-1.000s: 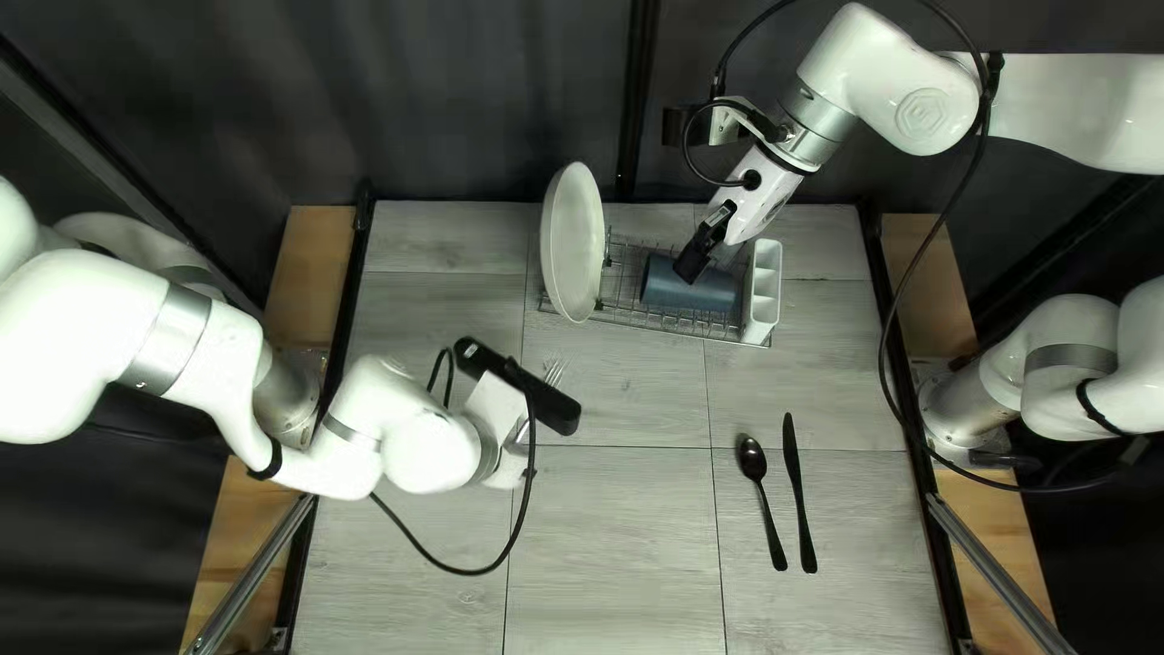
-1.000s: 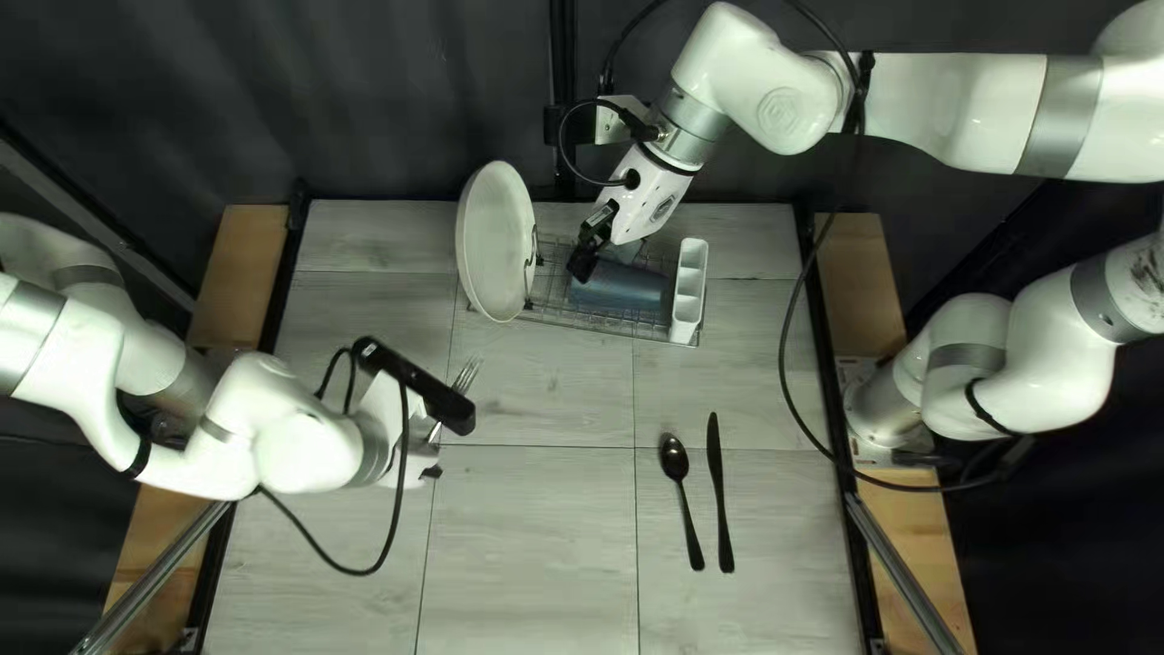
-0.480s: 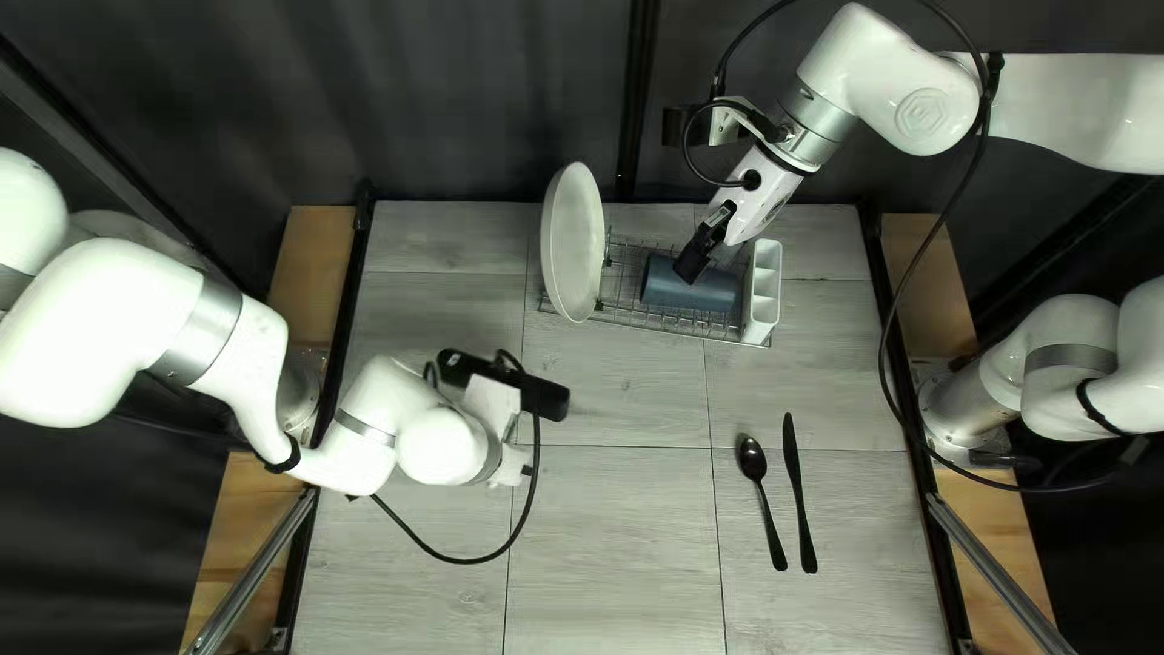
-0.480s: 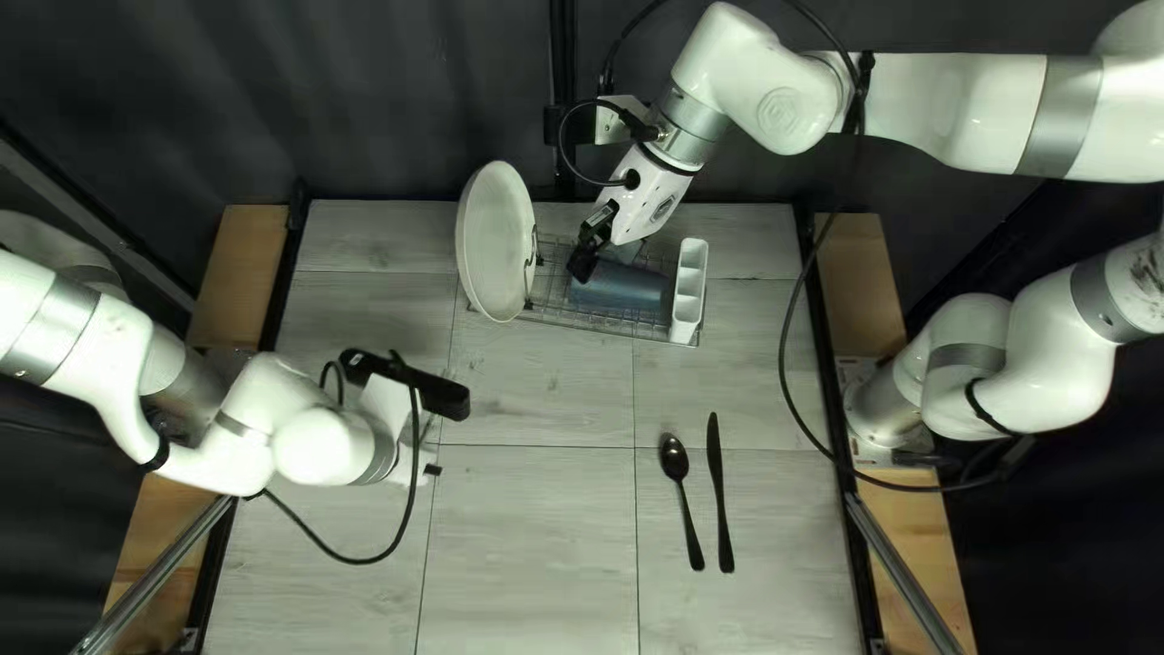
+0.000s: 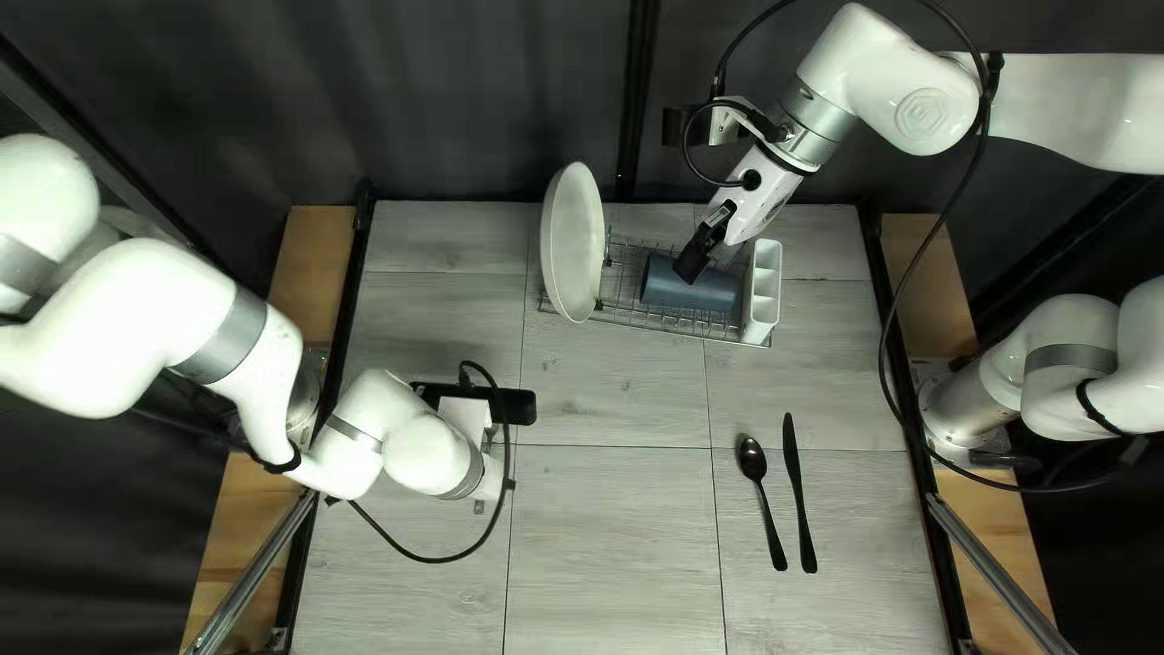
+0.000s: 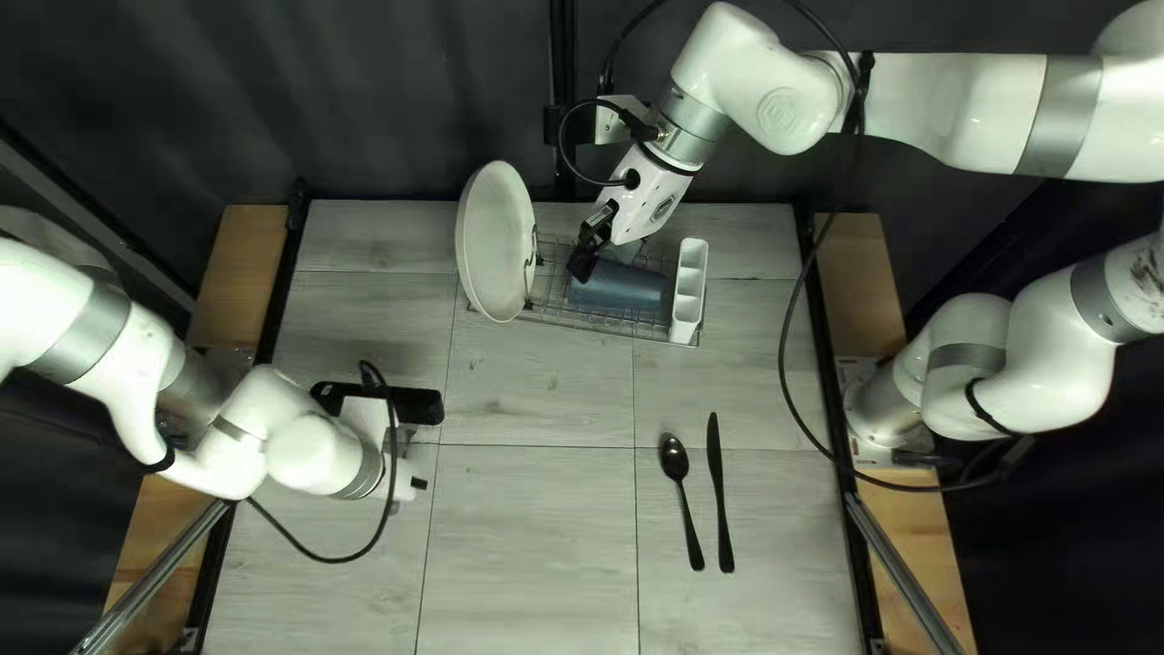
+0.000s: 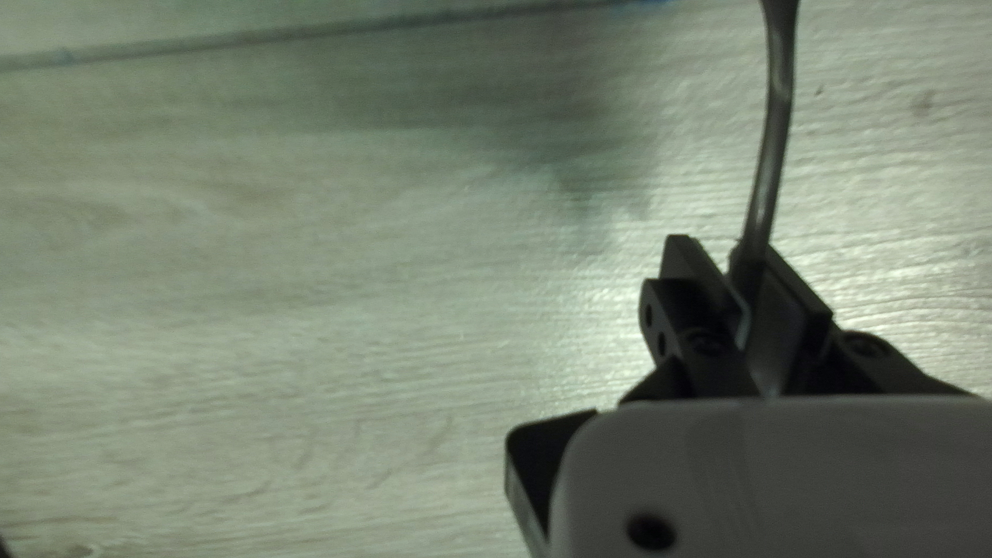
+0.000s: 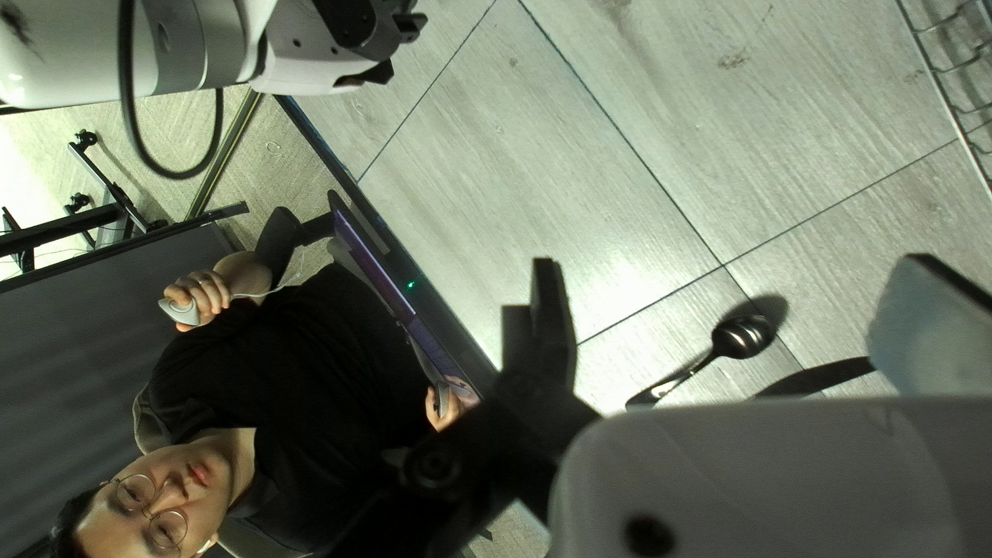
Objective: Pick up and place plate onto table. Place down one fork to the left of the plate. Place spoon and knife to the right of the plate. Place cup above the knife and spoon
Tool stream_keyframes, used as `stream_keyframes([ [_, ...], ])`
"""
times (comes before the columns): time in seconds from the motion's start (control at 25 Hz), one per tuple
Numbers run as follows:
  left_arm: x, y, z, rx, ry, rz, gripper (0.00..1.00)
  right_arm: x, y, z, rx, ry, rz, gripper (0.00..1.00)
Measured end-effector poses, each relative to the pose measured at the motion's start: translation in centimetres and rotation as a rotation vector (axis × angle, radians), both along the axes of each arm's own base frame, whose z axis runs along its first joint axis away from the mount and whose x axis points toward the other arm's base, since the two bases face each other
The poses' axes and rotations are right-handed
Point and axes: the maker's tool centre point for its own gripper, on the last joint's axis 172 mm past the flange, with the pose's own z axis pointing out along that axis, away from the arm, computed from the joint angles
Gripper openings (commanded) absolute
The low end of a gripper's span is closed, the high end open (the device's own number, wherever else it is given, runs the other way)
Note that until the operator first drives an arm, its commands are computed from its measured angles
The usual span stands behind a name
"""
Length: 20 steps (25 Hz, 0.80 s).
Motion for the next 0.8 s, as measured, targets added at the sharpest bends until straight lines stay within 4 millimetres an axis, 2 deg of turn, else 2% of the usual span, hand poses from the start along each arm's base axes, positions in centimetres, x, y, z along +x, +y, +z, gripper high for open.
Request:
stream_keyframes([
  [0.36, -0.8, -0.1, -0.1, -0.03, -0.005, 0.029, 0.0, 0.0, 0.0, 0.0, 0.0, 0.0, 0.0, 1.0],
  [0.4, -0.9, -0.2, 0.0, -0.032, -0.007, 0.03, 0.35, 0.0, 0.0, 0.0, 0.0, 0.0, 0.0, 1.0],
  [0.44, -0.9, -0.2, 0.1, -0.034, -0.009, 0.031, 0.83, 0.0, 0.0, 0.0, 0.0, 0.0, 0.0, 1.0],
  [0.48, -0.9, -0.2, 0.2, -0.037, -0.012, 0.029, 0.83, 0.0, 0.0, 0.0, 0.0, 0.0, 0.0, 1.0],
  [0.52, -0.9, -0.3, 0.2, -0.039, -0.014, 0.027, 1.0, 0.0, 0.0, 0.0, 0.0, 0.0, 0.0, 1.0],
  [0.8, -0.5, 0.0, 1.1, -0.043, -0.018, 0.011, 1.0, 0.0, 0.0, 0.0, 0.0, 0.0, 0.0, 1.0],
])
